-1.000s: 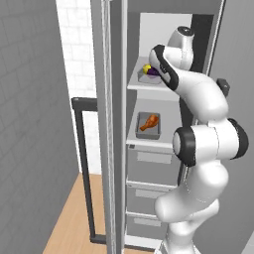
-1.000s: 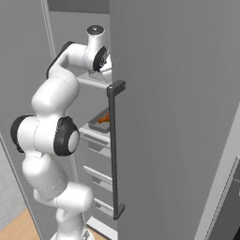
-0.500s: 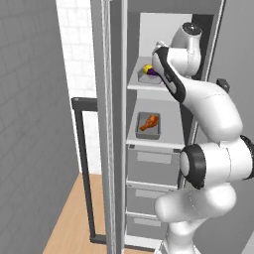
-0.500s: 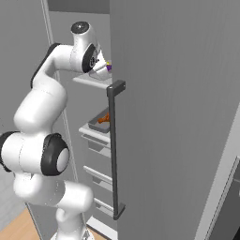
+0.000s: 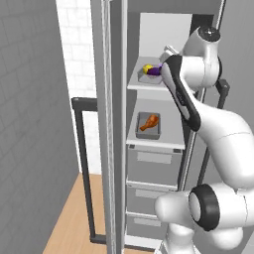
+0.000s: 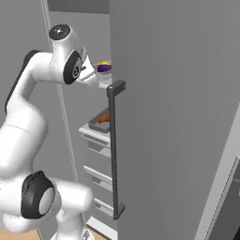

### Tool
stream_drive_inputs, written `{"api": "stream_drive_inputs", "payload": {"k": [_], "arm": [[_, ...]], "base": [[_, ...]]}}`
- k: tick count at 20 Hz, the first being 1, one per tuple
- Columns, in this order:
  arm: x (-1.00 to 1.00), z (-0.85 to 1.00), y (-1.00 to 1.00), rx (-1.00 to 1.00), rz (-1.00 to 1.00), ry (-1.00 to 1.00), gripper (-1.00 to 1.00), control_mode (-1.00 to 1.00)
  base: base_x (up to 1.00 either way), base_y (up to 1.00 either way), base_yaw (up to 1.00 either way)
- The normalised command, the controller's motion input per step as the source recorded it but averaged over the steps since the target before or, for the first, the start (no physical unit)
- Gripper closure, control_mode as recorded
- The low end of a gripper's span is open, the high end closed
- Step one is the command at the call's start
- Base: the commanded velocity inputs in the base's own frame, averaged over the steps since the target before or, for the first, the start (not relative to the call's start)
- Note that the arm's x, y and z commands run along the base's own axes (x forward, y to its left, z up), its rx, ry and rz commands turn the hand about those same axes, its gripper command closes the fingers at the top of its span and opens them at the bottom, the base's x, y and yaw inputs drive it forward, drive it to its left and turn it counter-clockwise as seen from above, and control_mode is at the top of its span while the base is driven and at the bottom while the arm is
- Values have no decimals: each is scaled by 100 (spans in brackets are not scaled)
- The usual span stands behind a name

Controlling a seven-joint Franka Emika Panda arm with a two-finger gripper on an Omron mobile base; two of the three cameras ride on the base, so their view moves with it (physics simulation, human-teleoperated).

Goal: Take the meat container that has the chicken drumstick and place it on the second highest rack of the freezer. Then take the vegetable container that has the eggplant and lemon and place it on the highest rack of the freezer.

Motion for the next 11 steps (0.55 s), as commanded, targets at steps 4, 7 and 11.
{"api": "stream_drive_inputs", "payload": {"k": [4,7,11], "arm": [[-100,-8,33,0,0,0,-100,-100],[-100,-48,40,0,0,0,-100,-100],[-100,-83,35,0,0,0,-100,-100]], "base": [[0,0,0],[0,0,0],[0,0,0]]}}
